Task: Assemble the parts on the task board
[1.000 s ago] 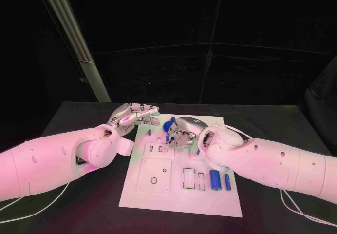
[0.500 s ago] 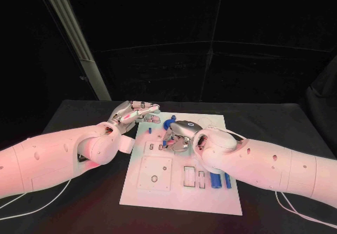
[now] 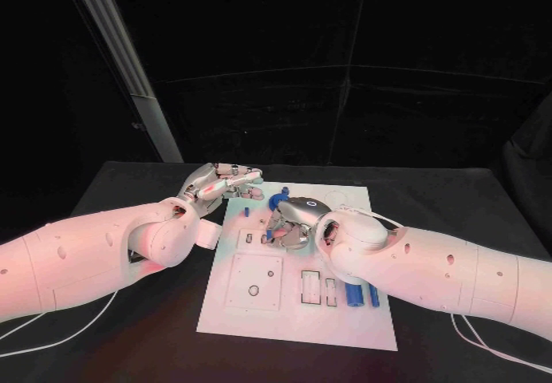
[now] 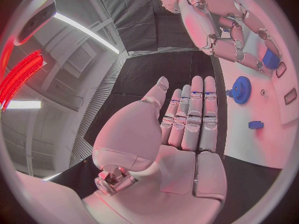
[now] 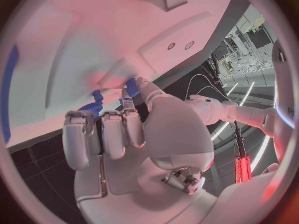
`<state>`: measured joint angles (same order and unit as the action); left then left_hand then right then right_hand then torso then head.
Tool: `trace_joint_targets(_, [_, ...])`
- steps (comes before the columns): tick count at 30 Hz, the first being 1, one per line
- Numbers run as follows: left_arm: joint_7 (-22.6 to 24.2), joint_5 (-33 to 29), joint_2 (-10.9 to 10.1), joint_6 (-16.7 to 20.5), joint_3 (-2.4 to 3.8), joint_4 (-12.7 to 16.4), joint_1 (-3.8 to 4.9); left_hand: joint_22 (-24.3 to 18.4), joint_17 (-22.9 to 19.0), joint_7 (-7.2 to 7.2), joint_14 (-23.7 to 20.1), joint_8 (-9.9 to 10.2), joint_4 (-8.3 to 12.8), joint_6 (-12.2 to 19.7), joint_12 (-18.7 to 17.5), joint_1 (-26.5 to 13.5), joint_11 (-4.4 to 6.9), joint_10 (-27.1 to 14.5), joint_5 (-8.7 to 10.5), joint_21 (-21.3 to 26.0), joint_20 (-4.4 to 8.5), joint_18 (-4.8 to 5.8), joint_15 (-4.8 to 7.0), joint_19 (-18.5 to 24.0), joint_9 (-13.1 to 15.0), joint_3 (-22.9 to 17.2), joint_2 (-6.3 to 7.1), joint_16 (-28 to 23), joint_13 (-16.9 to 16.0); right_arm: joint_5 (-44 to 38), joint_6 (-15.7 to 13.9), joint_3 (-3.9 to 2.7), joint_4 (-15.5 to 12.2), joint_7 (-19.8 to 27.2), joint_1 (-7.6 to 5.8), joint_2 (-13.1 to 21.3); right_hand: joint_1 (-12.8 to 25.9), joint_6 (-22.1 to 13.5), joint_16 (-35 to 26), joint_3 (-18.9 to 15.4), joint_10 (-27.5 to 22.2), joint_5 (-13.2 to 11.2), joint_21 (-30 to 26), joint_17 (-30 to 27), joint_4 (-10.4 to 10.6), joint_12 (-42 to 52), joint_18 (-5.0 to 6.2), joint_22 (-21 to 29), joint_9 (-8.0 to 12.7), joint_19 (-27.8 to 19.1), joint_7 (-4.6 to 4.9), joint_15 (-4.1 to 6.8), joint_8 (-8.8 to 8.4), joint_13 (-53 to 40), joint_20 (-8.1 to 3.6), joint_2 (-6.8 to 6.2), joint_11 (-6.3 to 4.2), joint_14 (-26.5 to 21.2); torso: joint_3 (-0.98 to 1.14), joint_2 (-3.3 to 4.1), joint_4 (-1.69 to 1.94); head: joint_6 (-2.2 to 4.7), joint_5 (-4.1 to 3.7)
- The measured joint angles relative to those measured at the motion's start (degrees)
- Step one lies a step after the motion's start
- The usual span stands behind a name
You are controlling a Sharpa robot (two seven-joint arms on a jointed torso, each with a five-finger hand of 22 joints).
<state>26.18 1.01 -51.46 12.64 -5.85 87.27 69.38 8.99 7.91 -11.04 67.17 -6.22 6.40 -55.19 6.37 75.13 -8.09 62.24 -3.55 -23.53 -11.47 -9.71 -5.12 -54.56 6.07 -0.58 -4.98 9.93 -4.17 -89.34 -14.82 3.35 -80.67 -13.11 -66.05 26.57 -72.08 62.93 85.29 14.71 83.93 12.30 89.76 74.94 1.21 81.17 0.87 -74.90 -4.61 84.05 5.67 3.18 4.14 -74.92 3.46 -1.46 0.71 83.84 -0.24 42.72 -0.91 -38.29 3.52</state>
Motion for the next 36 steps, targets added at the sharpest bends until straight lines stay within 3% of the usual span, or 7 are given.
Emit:
trace_joint_targets(17, [-0.01,0.00,-0.01,-0.02,0.00,-0.10,0.00,0.00,0.00,0.00,0.00,0.00,0.00,0.00,0.00,0.00,0.00,0.00,0.00,0.00,0.00,0.00,0.00,0.00,0.00,0.00,0.00,0.00,0.00,-2.85,1.54,-0.12,-0.67,-0.70,-0.08,0.56,0.93,0.58,-0.24,-0.20,0.00,0.22,0.00,-0.01,-1.23,-0.50,0.00,0.00,0.08,0.00,-0.61,0.00,-0.39,0.00,0.00,-1.73,0.00,0.00,0.02,0.00,0.01,-0.16,0.03])
trace_joint_targets(33, [-0.05,0.00,0.02,-0.08,0.00,-0.16,0.00,0.01,-0.01,0.00,0.00,0.00,0.00,0.00,0.00,0.00,0.00,0.00,0.00,0.00,0.00,0.00,0.00,0.00,0.00,0.00,0.00,0.00,-0.01,-4.01,1.69,-0.10,-0.69,-1.24,-0.07,0.38,2.95,-2.01,-1.12,-0.92,0.00,0.38,0.00,-0.01,-1.46,-1.41,0.00,0.00,0.49,0.00,0.49,0.00,-0.53,0.00,0.00,-3.74,0.00,0.00,0.00,0.00,0.03,-0.11,-0.12])
trace_joint_targets(36, [-0.06,0.00,0.02,-0.09,0.00,-0.16,0.00,0.01,0.00,0.00,0.00,0.00,0.02,0.00,0.00,0.00,0.00,0.00,0.00,0.00,0.00,0.00,0.00,0.00,0.00,0.02,0.00,0.00,0.01,-4.06,1.67,-0.10,-0.67,-1.29,-0.06,0.33,3.25,-2.22,-1.12,-1.08,0.22,0.14,0.00,-0.02,-1.30,-1.41,0.00,0.00,0.48,0.00,0.30,0.00,-0.54,0.00,0.00,-4.05,0.22,0.00,-0.02,0.01,0.03,-0.11,-0.15])
